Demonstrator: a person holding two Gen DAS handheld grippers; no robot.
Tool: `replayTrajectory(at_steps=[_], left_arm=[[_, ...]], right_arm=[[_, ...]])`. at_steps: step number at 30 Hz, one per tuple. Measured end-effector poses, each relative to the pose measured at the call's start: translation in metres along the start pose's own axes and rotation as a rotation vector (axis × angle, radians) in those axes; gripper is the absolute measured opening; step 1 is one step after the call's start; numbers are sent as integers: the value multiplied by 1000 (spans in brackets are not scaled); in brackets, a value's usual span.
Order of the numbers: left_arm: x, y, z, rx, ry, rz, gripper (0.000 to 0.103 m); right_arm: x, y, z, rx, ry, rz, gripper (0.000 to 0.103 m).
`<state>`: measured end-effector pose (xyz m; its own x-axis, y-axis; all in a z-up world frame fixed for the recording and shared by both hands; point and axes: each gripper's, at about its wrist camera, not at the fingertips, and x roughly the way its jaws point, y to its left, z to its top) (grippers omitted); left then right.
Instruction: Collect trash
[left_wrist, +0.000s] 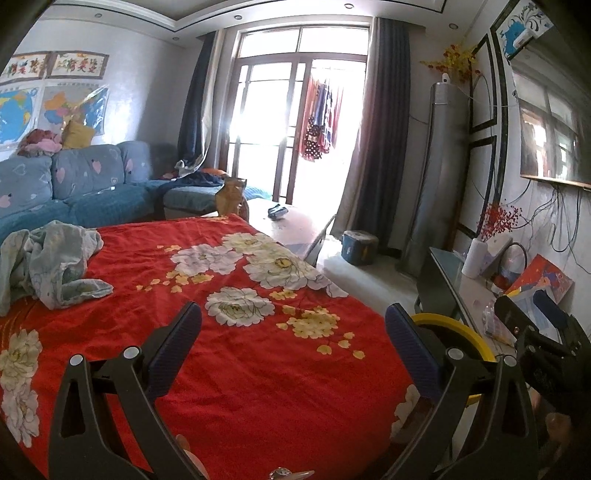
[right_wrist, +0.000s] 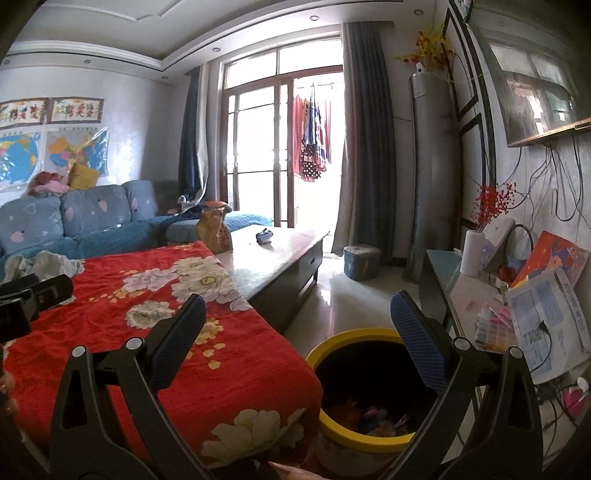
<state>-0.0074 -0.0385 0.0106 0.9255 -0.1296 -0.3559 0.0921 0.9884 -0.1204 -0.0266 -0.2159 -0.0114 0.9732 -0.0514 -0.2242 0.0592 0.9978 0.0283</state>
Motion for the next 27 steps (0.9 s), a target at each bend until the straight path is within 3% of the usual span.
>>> replayTrajectory(at_steps=[27], left_arm=[[2, 0, -1, 1, 5, -2, 97]], right_arm=[[5, -4, -2, 20, 29, -6, 92]])
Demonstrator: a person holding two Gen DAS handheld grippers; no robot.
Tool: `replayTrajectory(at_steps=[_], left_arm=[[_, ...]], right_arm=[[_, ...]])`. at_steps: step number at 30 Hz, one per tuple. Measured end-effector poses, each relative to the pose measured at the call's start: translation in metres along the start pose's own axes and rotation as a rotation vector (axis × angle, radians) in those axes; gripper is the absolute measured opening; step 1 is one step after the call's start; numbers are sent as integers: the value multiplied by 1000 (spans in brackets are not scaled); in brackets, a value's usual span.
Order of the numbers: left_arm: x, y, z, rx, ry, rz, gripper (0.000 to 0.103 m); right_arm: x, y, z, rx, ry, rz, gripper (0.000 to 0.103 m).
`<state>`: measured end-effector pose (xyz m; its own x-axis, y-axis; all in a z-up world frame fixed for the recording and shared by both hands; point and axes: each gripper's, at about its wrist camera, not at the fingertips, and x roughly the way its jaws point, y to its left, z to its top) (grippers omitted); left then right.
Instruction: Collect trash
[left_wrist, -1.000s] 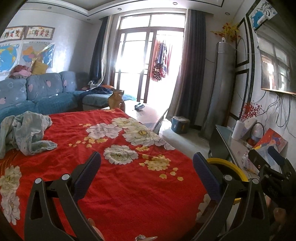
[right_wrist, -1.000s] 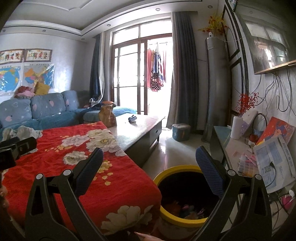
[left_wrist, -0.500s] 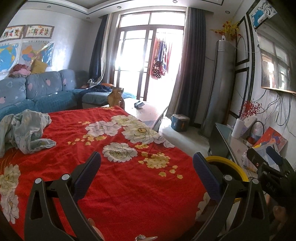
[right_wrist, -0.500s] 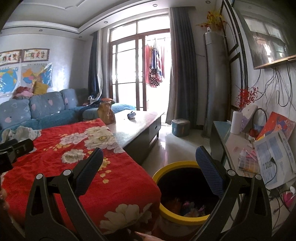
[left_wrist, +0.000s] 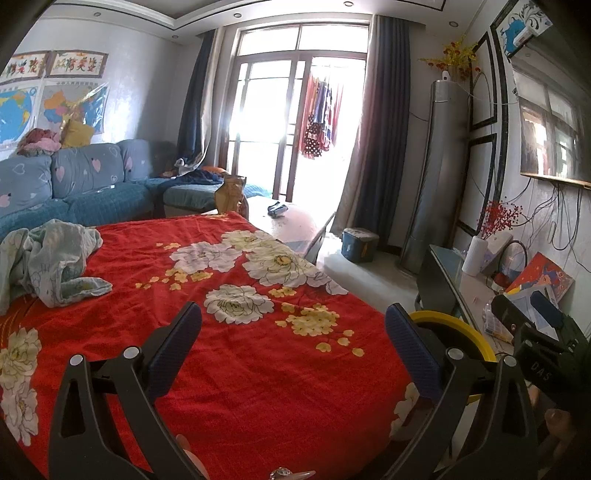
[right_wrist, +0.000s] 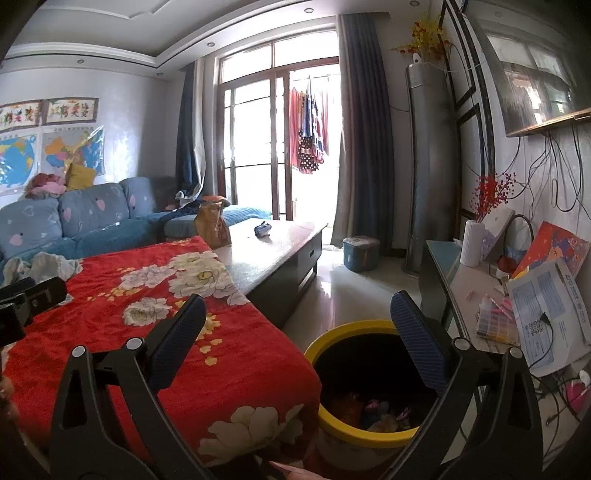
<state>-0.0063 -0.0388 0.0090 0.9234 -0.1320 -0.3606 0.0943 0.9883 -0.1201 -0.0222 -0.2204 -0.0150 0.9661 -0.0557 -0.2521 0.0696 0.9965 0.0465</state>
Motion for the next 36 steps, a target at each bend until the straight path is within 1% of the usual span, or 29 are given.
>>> replayTrajectory(at_steps=[25, 33, 35, 36], left_arm=[[0, -1, 0, -2, 3, 0, 97], [9, 4, -8, -11, 34, 6, 97], [13, 6, -8, -15, 64, -10, 97], [15, 8, -8, -23, 79, -13, 97]], right_arm=[[0, 0, 1, 4, 5, 2, 92], [1, 1, 1, 6, 10, 5, 92], [4, 2, -1, 10, 30, 11, 92], [7, 4, -2, 17, 53, 12, 92]])
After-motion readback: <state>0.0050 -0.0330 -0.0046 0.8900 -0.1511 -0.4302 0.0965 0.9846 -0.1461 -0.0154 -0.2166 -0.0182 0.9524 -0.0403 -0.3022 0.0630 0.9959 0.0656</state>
